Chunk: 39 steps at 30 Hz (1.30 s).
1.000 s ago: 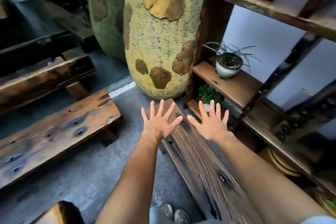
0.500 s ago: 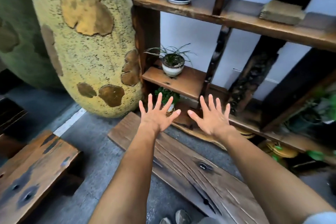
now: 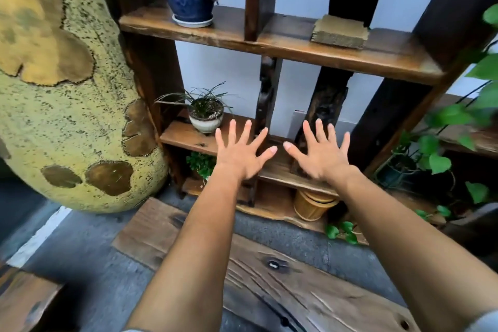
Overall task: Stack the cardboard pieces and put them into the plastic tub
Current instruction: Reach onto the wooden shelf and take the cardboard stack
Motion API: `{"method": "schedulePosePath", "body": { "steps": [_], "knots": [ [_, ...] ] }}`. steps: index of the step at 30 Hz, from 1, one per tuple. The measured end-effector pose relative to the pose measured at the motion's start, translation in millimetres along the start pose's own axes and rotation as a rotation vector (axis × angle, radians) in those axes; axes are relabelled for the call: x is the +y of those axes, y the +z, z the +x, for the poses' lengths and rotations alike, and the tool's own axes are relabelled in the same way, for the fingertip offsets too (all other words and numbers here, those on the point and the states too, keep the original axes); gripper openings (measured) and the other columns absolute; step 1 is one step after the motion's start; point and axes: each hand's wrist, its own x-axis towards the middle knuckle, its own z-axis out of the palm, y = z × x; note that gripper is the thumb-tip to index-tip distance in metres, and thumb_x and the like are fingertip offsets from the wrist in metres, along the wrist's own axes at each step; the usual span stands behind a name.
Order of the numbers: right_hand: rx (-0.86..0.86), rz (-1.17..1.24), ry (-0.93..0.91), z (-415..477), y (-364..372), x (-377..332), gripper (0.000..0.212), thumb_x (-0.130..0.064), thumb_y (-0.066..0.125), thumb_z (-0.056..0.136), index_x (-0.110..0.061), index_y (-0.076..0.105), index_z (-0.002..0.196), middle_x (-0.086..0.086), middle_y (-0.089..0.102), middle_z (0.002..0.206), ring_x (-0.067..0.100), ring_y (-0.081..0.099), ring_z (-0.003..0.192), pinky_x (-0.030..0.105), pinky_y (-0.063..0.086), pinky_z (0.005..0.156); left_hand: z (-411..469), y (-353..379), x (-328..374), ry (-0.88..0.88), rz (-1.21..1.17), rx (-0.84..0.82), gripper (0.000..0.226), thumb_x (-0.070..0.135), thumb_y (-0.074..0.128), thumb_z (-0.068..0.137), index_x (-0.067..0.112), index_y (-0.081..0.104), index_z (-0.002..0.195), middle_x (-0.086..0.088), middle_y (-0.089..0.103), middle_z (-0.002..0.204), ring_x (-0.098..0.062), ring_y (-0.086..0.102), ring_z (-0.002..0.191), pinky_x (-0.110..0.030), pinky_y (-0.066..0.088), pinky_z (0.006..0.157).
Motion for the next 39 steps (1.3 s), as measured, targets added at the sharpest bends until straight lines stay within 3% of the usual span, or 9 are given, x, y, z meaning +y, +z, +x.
{"method": "schedulePosePath", "body": {
  "steps": [15, 20, 24, 26, 28, 33, 37, 39],
  "knots": [
    [0.248, 0.0, 0.051, 128.0, -116.7, 95.3, 0.098, -0.09, 0.005, 0.086, -0.032, -0.002, 0.165, 0.005, -0.012, 0.174, 0.032, -0.015, 0.159, 0.066, -0.008, 0.123, 157.2, -100.5, 95.7, 0.089, 0.01, 0.177, 0.077, 0.087, 0.0, 0.087, 0.056, -0.008, 0.158, 0.006, -0.018, 0.173, -0.033, -0.026, 0.156, -0.064, -0.02, 0.118],
    [0.263, 0.05, 0.051, 171.5, -142.5, 121.7, 0.098, -0.089, 0.007, 0.087, -0.031, -0.004, 0.165, 0.005, -0.014, 0.173, 0.031, -0.013, 0.159, 0.063, -0.006, 0.125, 206.8, -130.3, 116.5, 0.092, -0.046, 0.209, 0.081, 0.089, -0.004, 0.083, 0.056, -0.008, 0.157, 0.005, -0.015, 0.173, -0.033, -0.018, 0.159, -0.063, -0.011, 0.122],
    [0.256, 0.149, 0.114, 202.9, -161.4, 137.1, 0.1, -0.09, 0.009, 0.085, -0.03, 0.0, 0.165, 0.012, 0.005, 0.174, 0.037, 0.01, 0.159, 0.062, 0.012, 0.125, 240.2, -155.3, 130.5, 0.045, -0.156, 0.185, 0.084, 0.088, 0.001, 0.084, 0.052, -0.007, 0.159, 0.002, -0.005, 0.175, -0.035, 0.002, 0.161, -0.062, 0.006, 0.124],
    [0.247, 0.233, 0.179, 216.8, -171.8, 141.3, 0.102, -0.091, 0.012, 0.085, -0.027, 0.005, 0.165, 0.02, 0.027, 0.167, 0.042, 0.029, 0.151, 0.06, 0.025, 0.119, 252.9, -166.3, 133.1, 0.007, -0.233, 0.173, 0.082, 0.086, 0.01, 0.089, 0.049, -0.002, 0.161, -0.003, 0.013, 0.175, -0.036, 0.022, 0.157, -0.061, 0.02, 0.121],
    [0.211, 0.371, 0.245, 233.8, -184.1, 145.2, 0.104, -0.09, 0.019, 0.086, -0.022, 0.008, 0.165, 0.025, 0.034, 0.161, 0.044, 0.034, 0.147, 0.058, 0.029, 0.117, 267.7, -178.8, 137.2, -0.025, -0.294, 0.172, 0.083, 0.083, 0.016, 0.092, 0.042, 0.002, 0.163, -0.007, 0.031, 0.169, -0.036, 0.036, 0.151, -0.058, 0.027, 0.118],
    [0.034, 0.623, 0.343, 271.8, -212.7, 149.9, 0.106, -0.08, 0.039, 0.092, -0.004, 0.015, 0.163, 0.022, 0.04, 0.161, 0.042, 0.04, 0.147, 0.046, 0.036, 0.118, 303.7, -206.1, 144.9, -0.089, -0.536, 0.093, 0.093, 0.079, 0.031, 0.095, 0.022, 0.009, 0.166, -0.02, 0.038, 0.164, -0.04, 0.038, 0.149, -0.048, 0.028, 0.122],
    [0.004, 0.841, 0.408, 293.1, -224.5, 150.0, 0.076, -0.061, 0.057, 0.096, -0.008, 0.049, 0.148, 0.016, 0.055, 0.148, 0.038, 0.057, 0.129, 0.048, 0.053, 0.104, 326.1, -216.6, 150.5, -0.112, -0.573, 0.098, 0.085, 0.066, 0.048, 0.099, 0.01, 0.028, 0.161, -0.019, 0.041, 0.162, -0.038, 0.042, 0.146, -0.043, 0.037, 0.116],
    [-0.016, 0.969, 0.44, 300.3, -224.7, 147.3, 0.061, -0.05, 0.063, 0.096, -0.011, 0.054, 0.141, 0.014, 0.061, 0.136, 0.034, 0.061, 0.116, 0.045, 0.057, 0.092, 335.0, -218.9, 154.4, -0.12, -0.614, 0.069, 0.082, 0.061, 0.054, 0.099, 0.007, 0.034, 0.158, -0.018, 0.043, 0.16, -0.037, 0.044, 0.144, -0.043, 0.041, 0.114]
  ]
}}
